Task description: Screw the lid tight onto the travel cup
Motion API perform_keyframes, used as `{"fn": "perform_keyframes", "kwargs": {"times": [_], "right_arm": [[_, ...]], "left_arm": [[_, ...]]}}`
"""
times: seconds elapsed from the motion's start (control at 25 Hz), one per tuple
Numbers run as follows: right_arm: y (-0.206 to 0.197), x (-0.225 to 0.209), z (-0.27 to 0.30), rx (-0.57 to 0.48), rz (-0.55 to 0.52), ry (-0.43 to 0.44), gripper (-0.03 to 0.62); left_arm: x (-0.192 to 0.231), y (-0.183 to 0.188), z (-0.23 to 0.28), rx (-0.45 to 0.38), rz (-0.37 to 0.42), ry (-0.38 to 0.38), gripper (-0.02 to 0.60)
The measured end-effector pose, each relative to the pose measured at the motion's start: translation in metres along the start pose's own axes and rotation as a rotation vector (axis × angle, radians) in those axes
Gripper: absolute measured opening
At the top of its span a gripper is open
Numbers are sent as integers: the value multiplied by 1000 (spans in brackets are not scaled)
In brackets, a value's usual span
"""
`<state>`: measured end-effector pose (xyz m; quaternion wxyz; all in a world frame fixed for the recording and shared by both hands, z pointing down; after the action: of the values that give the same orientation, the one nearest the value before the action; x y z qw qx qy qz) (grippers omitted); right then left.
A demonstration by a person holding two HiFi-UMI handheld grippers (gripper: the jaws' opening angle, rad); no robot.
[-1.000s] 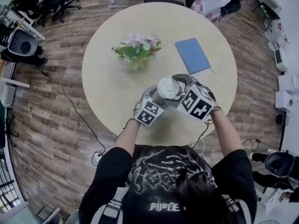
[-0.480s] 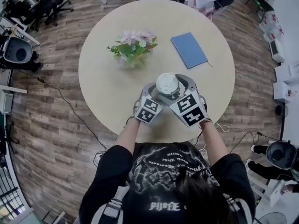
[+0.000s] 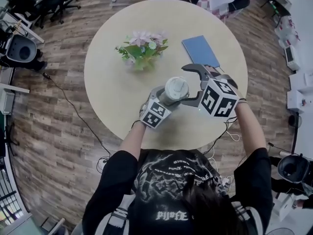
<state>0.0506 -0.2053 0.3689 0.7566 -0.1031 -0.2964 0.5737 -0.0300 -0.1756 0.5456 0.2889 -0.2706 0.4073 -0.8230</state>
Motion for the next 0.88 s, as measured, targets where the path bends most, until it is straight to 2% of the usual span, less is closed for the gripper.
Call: {"fn": "perform_keyframes", "kwargs": {"times": [0.08,0.2,0.28,0.4,0.56,0.64,0.8,0.88], "right_arm": [[2,-2,3,75,-152,95,456],[2,1,14,218,-438,187,446],[4,1,20,271,-596,252,446],[7,2,27,296,-809,324,446],[5,11,35,285,-1080,373,446],[4,15,37,260,-1159,401,448],[3,23,41,195,-1233,461,446],[2,24,43,166,-1247,477,415]], "left_arm": [[0,2,0,-10,5,-2,370],[-1,2,1,-11,6,-12,370],[-1,1,2,5,3,-15,370],[2,0,3,18,5,-16,370],[2,3,2,19,14,-30,370],[2,5,1,27,18,-38,370],[2,6,0,33,20,-46,370],[2,7,1,33,19,-47,370]]}}
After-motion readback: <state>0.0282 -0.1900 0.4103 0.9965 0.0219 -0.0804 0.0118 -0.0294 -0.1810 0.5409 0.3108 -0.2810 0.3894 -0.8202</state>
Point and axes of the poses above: the fingertips, and each gripper's own axes: z forward along the fingers, x to its left, y out of its top, the point moved 8 cm from there along -z, backward along the fingers, and after that the axes turned 7 degrees about -z, right-handed, at the moved point
